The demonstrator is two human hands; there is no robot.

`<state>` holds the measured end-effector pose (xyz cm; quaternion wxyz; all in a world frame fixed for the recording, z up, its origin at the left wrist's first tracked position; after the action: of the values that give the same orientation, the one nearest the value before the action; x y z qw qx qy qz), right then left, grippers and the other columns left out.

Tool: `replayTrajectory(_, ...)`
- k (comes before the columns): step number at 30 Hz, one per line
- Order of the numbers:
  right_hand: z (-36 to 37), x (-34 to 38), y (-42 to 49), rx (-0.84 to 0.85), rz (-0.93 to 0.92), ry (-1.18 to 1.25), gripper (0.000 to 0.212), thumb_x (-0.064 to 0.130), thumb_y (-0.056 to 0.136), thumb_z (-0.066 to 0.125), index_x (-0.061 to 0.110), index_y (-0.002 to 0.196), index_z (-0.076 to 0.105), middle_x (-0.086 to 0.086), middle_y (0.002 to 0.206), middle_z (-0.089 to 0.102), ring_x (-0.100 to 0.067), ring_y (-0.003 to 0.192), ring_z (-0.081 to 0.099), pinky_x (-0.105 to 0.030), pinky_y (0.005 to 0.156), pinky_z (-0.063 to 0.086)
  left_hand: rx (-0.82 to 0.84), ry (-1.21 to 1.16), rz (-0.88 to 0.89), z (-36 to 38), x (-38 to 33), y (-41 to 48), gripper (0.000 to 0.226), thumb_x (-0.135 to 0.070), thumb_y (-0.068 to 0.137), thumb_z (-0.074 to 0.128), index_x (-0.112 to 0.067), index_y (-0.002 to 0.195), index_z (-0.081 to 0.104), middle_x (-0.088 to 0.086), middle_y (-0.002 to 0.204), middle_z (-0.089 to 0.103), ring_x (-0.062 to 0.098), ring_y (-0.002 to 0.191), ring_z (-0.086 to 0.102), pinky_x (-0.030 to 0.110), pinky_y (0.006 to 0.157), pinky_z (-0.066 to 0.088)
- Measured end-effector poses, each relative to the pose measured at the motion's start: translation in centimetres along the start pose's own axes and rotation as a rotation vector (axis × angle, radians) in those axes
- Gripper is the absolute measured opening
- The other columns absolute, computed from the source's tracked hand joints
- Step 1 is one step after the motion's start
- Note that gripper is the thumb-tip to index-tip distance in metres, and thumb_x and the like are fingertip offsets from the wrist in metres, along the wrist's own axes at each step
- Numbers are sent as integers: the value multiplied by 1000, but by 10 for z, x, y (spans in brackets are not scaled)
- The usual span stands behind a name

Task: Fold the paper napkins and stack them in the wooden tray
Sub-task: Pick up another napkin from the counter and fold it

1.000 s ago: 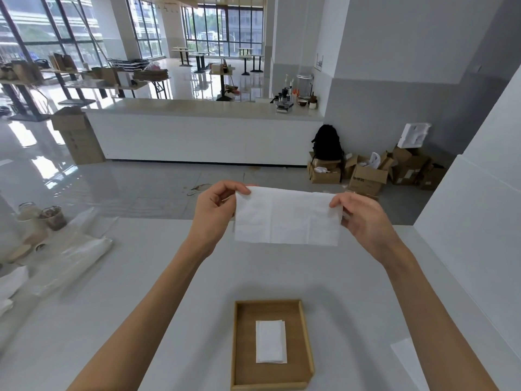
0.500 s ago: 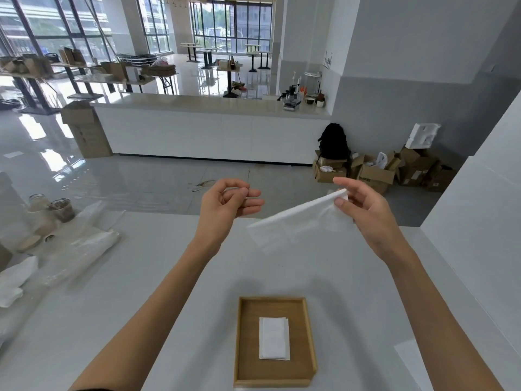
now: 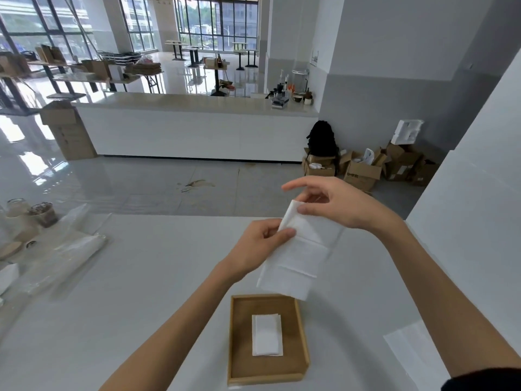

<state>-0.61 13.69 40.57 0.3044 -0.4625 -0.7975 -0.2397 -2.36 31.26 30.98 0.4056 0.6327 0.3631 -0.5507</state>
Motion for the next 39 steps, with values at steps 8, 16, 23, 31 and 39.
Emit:
replayTrajectory(8, 37, -37, -22, -200, 116, 718, 36, 58, 90, 60, 36, 116, 73, 4, 120, 75, -15, 110, 72, -25, 87, 58, -252, -298, 1, -22, 3, -18, 22, -34, 96, 66, -18, 106, 78, 9, 108, 79, 26, 99, 76, 31, 78, 62)
replayTrajectory(16, 74, -34, -9, -477, 140, 788, 14, 18, 93, 71, 19, 106, 75, -2, 103, 80, -20, 95, 76, -32, 83, 63, -295, -313, -27, -31, 7, -26, 21, -24, 98, 65, -13, 113, 75, 12, 110, 78, 29, 101, 75, 33, 79, 62)
replayTrajectory(23, 70, -33, -11, -465, 141, 767, 11, 19, 93, 71, 26, 100, 77, 3, 101, 81, -15, 92, 77, -24, 77, 62, -334, -319, -22, -34, 0, -22, 27, -33, 99, 61, -13, 113, 74, 9, 111, 77, 26, 103, 74, 35, 83, 61)
replayTrajectory(31, 63, -35, -13, -467, 166, 801, 11, 18, 92, 72, 23, 101, 77, 2, 100, 81, -16, 92, 77, -21, 75, 60, -407, -259, 22, -35, -6, -13, 26, -32, 101, 59, -16, 95, 80, 7, 92, 79, 21, 84, 74, 31, 74, 61)
replayTrajectory(39, 55, -32, -11, -477, 160, 838, 12, 15, 90, 74, 25, 93, 81, 0, 98, 81, -15, 90, 78, -18, 72, 59, -355, -264, 18, -29, -2, -12, 31, -37, 99, 61, -13, 114, 73, 7, 100, 79, 22, 91, 75, 34, 78, 62)
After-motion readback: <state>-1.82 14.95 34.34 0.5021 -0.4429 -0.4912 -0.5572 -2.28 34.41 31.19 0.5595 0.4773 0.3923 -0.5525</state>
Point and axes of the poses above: each hand's wrist, its own y-axis towards the middle knuckle, its own z-axis out of the palm, x = y × z, the point moved 3 cm from there along y, towards the middle knuckle
